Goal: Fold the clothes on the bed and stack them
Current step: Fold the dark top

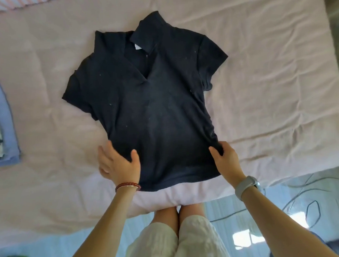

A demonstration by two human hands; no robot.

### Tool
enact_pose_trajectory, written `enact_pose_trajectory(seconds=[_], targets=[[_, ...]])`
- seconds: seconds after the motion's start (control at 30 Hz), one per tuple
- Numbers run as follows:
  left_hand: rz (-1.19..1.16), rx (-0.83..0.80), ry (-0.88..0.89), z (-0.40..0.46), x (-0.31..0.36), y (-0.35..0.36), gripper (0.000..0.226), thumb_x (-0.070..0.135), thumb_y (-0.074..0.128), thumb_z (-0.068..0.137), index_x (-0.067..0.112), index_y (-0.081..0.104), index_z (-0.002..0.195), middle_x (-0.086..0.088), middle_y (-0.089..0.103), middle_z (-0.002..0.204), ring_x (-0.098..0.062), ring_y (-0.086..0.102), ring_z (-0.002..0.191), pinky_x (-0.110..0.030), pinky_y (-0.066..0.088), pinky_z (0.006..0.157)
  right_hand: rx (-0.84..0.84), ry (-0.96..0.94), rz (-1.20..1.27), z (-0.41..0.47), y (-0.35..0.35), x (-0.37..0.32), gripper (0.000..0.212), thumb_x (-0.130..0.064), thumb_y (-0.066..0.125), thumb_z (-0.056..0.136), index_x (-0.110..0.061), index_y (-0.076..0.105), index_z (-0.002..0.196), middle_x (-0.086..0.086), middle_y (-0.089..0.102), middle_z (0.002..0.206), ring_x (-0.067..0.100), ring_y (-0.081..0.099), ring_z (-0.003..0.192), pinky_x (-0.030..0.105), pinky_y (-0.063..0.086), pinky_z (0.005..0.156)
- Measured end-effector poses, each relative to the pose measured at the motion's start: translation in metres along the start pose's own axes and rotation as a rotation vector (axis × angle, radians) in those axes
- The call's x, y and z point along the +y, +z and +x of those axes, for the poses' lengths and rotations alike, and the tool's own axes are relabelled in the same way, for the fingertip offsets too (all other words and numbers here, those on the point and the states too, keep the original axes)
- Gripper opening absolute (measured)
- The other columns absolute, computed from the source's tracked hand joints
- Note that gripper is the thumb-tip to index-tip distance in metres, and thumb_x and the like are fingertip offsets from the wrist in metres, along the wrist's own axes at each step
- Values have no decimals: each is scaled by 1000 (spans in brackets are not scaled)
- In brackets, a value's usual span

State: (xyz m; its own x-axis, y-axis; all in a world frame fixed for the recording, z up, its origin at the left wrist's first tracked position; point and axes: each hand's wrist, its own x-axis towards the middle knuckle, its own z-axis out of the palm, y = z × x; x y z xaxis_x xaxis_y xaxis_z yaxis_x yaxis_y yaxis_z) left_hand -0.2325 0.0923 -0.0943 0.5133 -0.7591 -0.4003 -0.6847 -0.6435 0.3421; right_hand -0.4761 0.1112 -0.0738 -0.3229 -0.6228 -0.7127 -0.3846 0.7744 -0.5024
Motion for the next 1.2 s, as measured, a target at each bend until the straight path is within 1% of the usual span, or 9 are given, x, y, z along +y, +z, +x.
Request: enact_pose_trajectory(seconds=[0.13,0.23,0.37,0.6,0.7,0.87,1.0,1.1,1.2], targets=[[-199,-230,-137,7,-26,-20,40,19,57,90,-3,50,122,-18,55,122,-36,52,109,-36,42,84,-12,52,-12,-1,-4,6,20,-17,50,94,-1,53,107,8,54,91,23,49,82,26,35,62],[-261,-248,-107,-2,-32,-31,24,16,48,95,-6,53,101,-12,54,91,-31,51,85,-40,44,77,51,38,30,-5,-2,8,21,-17,50,94,-1,52,107,8,54,92,22,50,82,23,36,58],[-272,-161,-104,-19,-35,-30,28,18,44,97,-5,48,112,-8,50,97,-24,46,85,-32,39,75,135,38,-23,-13,-3,18,23,-24,48,96,-3,52,105,8,55,89,23,50,77,26,36,58],[-33,-300,-222,-14,-47,-21,22,21,54,91,4,50,105,-9,54,93,-31,53,82,-37,46,76,76,107,-431,-6,-15,32,21,-24,44,93,-7,52,102,12,58,96,29,50,78,32,38,67],[-165,-141,-177,2,-34,-20,27,23,59,87,-3,53,96,-12,51,84,-26,50,72,-40,51,74,124,-10,-342,4,-14,11,26,-25,43,93,-9,53,111,12,56,111,28,52,89,31,39,73],[-348,-16,-208,46,11,-27,52,22,56,91,4,37,137,-12,49,128,-29,50,113,-40,43,92,133,-38,15,40,-13,-48,39,-26,39,98,-10,43,133,9,53,128,28,50,115,31,38,91],[77,50,172,65,52,-31,62,26,55,90,12,28,144,-14,24,150,-34,25,136,-52,29,105,160,45,328,82,-13,-88,44,-29,42,95,-11,40,135,8,57,121,23,54,102,36,44,96],[249,-76,524,67,85,-21,62,30,52,91,18,26,146,-10,18,154,-31,14,142,-51,23,109,206,71,495,107,-18,-112,23,-26,43,95,-14,45,115,2,53,95,20,52,80,28,44,74],[384,-234,650,64,105,0,68,40,48,91,28,14,149,-3,3,158,-29,-2,144,-55,11,112,275,81,519,132,-27,-127,28,-26,46,94,-10,46,117,5,50,96,21,49,81,30,43,78]])
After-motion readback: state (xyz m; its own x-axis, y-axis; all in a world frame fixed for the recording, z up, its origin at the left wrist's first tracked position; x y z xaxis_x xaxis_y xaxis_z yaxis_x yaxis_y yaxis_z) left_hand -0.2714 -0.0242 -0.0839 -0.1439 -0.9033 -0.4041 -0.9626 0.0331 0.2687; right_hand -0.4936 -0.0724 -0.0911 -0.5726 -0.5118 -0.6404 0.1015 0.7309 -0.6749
